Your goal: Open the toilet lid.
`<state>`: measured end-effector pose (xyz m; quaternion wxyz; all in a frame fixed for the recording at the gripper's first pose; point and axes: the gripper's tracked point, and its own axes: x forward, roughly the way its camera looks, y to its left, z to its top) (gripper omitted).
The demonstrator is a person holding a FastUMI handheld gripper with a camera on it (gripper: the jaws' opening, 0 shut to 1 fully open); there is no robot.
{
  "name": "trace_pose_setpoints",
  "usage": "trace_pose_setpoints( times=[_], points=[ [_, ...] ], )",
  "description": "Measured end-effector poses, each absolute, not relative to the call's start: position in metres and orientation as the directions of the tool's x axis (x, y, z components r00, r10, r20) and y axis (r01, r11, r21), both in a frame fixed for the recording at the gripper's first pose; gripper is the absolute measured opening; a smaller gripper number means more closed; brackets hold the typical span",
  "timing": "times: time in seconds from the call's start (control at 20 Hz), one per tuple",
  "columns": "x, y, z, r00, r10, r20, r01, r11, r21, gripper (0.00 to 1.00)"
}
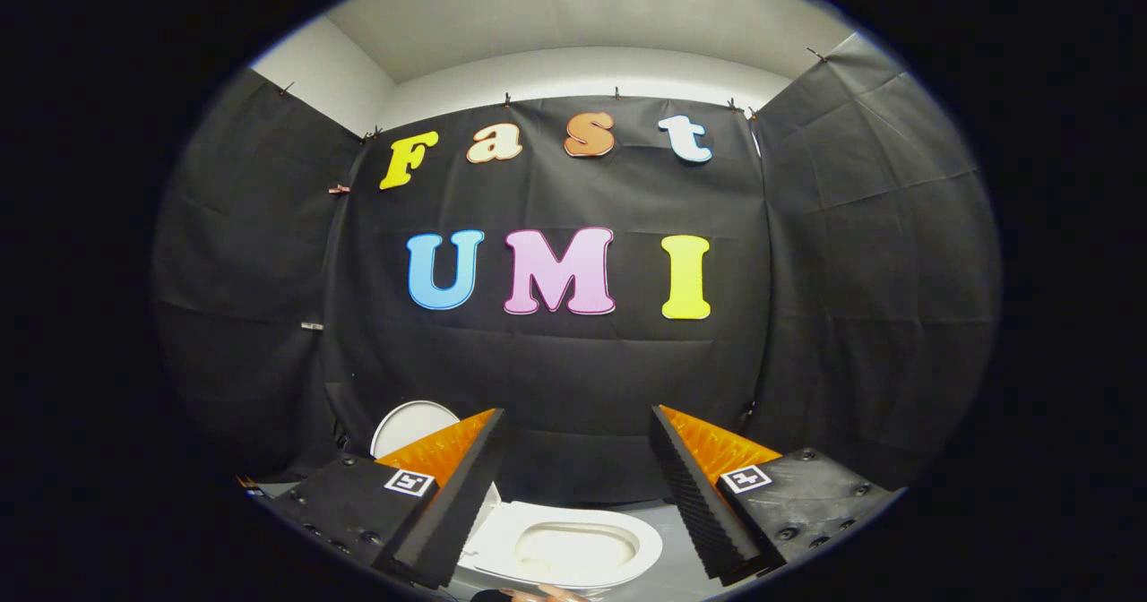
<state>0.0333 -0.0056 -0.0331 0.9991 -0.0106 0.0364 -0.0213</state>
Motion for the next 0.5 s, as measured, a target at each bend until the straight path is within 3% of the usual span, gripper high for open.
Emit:
trace_pose_setpoints(
  times=[0.5],
  points=[
    [0.0322, -0.0029, -0.0334, 0.997, -0.033, -0.074, 0.031, 0.999, -0.021, 1.00]
  ],
)
